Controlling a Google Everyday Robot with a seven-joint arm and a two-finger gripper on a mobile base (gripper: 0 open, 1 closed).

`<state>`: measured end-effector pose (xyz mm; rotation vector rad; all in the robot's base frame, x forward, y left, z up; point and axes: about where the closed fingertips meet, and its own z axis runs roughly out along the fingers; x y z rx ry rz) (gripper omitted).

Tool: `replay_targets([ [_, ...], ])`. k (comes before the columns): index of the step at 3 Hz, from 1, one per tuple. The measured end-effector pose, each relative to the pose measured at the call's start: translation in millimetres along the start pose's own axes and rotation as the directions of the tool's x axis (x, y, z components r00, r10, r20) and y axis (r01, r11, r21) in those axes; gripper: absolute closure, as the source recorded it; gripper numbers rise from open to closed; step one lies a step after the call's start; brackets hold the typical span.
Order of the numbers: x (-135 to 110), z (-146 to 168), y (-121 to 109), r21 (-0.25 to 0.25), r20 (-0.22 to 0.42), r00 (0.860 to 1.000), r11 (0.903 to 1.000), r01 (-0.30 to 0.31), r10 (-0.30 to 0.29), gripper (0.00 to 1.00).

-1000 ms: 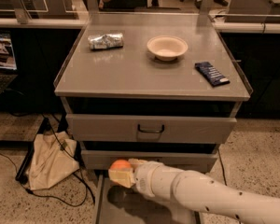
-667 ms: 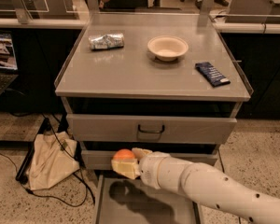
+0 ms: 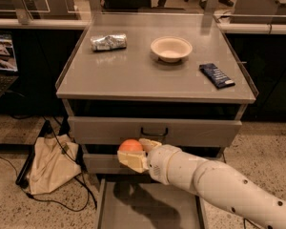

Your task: Pick orange from bottom drawer and place on counter

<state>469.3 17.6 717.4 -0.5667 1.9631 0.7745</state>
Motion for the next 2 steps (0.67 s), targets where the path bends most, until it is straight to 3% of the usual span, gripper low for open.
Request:
replay_targets([
  [1, -3, 0, 7, -0.018, 0.004, 1.0, 0.9998, 0.012, -0.012, 1.0],
  [2, -39, -17, 20, -0.035, 0.063, 0.995, 0.9967, 0.073, -0.071, 1.0],
])
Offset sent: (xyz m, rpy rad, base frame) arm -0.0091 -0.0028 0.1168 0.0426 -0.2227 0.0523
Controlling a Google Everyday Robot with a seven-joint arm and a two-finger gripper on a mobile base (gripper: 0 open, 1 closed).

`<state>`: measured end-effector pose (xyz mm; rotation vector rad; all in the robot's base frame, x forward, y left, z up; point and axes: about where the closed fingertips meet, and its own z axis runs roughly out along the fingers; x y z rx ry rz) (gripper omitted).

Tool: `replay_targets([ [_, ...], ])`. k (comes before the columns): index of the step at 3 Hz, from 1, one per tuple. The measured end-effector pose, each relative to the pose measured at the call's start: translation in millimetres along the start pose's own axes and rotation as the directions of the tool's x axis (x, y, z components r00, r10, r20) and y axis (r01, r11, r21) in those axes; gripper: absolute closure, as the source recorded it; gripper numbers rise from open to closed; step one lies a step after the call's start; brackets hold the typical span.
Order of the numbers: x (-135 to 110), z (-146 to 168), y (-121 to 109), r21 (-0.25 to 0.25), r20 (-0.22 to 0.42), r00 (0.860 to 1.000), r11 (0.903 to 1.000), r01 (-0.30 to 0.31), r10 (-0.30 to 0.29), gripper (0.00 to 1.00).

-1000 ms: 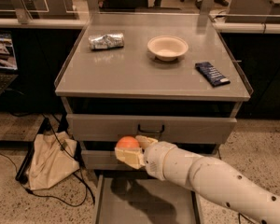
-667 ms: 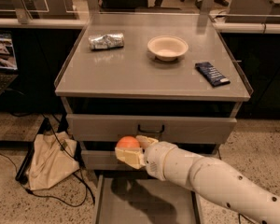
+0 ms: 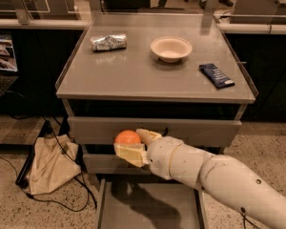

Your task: Pick orange from bottom drawer and place on counter

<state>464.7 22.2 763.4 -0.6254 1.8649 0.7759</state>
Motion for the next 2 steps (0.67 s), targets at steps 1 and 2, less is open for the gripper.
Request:
replay_targets([
  [1, -63, -22, 7, 0.021, 0.067, 0.993, 0.9949, 0.099, -0.1, 1.0],
  [2, -119, -37, 0, 0.079, 0.134, 0.977, 0.9845, 0.156, -0.166, 1.0],
])
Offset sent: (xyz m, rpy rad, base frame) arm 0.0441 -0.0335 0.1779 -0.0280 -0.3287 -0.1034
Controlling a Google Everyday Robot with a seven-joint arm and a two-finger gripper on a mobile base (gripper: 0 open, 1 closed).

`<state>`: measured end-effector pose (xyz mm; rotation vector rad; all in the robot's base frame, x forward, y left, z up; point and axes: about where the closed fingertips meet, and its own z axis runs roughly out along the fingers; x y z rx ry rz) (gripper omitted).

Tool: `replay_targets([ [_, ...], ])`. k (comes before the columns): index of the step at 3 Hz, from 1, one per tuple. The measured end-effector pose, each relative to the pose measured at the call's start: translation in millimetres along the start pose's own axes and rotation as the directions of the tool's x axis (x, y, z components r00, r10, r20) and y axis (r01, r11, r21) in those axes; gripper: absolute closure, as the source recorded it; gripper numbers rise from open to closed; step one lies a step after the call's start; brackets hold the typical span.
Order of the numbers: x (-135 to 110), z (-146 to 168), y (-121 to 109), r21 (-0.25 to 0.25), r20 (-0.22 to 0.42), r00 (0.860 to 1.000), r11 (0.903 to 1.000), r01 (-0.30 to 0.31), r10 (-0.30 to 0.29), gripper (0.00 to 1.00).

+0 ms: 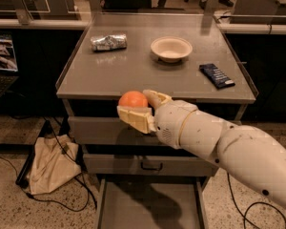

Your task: Pick orange from bottom drawer and place on counter

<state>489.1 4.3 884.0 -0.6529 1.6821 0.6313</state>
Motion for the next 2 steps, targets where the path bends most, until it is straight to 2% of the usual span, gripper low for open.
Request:
replay_targets([
  [1, 0.0, 0.0, 0.0, 0.0, 0.0, 1.0, 1.0, 0.0, 0.0, 1.0],
  [2, -9.8, 4.8, -9.6, 0.014, 0.023, 0.999, 0.9997, 0.022, -0.022, 1.0],
])
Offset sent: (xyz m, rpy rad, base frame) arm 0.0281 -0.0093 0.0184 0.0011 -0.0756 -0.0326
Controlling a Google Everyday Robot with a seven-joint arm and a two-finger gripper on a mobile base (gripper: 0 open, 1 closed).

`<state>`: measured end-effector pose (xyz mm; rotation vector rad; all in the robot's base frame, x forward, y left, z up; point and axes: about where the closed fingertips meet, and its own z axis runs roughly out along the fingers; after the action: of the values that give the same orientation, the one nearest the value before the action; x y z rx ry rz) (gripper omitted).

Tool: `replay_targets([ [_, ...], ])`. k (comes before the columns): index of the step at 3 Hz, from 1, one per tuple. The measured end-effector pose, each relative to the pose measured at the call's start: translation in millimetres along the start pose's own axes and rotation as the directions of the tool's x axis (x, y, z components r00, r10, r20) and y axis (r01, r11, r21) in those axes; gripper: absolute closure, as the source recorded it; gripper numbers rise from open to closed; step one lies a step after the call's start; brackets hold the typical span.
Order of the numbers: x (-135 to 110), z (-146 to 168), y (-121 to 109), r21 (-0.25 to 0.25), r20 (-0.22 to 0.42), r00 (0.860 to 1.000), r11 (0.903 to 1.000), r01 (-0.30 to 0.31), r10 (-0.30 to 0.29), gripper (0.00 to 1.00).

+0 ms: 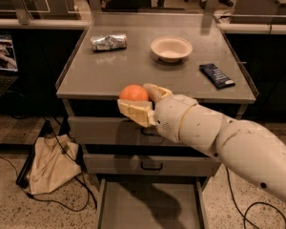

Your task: Pick orange from bottom drawer and place on counter

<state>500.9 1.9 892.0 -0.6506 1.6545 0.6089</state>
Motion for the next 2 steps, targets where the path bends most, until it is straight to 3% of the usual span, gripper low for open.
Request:
replay_targets([
  [2, -33, 26, -61, 0.02, 0.039, 0.999, 0.9991, 0.037, -0.038, 1.0],
])
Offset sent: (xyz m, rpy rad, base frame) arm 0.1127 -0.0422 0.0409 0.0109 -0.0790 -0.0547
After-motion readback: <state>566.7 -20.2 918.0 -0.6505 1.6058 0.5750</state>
